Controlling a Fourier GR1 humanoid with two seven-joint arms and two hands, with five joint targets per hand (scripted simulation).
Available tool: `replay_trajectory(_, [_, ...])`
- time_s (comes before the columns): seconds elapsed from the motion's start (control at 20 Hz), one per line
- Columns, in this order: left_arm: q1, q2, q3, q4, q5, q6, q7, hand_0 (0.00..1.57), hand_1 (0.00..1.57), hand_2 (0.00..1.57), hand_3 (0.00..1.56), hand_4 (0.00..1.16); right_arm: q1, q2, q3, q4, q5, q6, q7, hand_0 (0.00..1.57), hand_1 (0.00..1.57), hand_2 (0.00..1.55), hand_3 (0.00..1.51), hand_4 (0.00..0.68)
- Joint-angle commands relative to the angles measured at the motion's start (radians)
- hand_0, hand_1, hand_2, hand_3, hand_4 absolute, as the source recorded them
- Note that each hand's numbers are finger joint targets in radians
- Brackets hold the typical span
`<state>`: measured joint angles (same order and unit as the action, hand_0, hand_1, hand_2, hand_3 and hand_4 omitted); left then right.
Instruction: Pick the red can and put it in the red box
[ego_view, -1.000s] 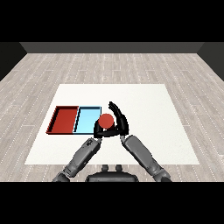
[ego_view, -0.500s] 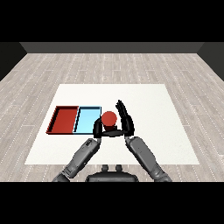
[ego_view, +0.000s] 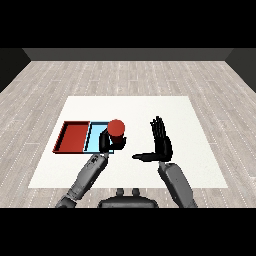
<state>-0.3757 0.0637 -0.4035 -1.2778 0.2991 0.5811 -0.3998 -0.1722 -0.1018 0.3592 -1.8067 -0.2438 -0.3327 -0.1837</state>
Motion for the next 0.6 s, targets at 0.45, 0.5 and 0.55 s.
replay_trajectory(0.45, [0.003, 0.302, 0.237, -0.002, -0.029, -0.067, 0.117, 1.57, 1.57, 1.57, 1.49, 1.11, 0.229, -0.127, -0.201, -0.084, -0.101, 0.113, -0.033, 0.00, 0.00, 0.00, 0.00, 0.000])
replay_trajectory(0.5, [0.027, 0.299, 0.203, -0.058, -0.073, -0.019, 0.167, 1.57, 1.57, 1.57, 1.49, 1.11, 0.231, -0.123, -0.211, -0.088, -0.111, 0.123, -0.036, 0.00, 0.00, 0.00, 0.00, 0.000])
replay_trajectory(0.55, [0.057, 0.326, 0.225, -0.005, -0.064, -0.070, 0.116, 1.57, 1.57, 1.57, 1.49, 1.12, 0.269, -0.123, -0.198, -0.092, -0.110, 0.136, -0.047, 0.00, 0.00, 0.00, 0.00, 0.000])
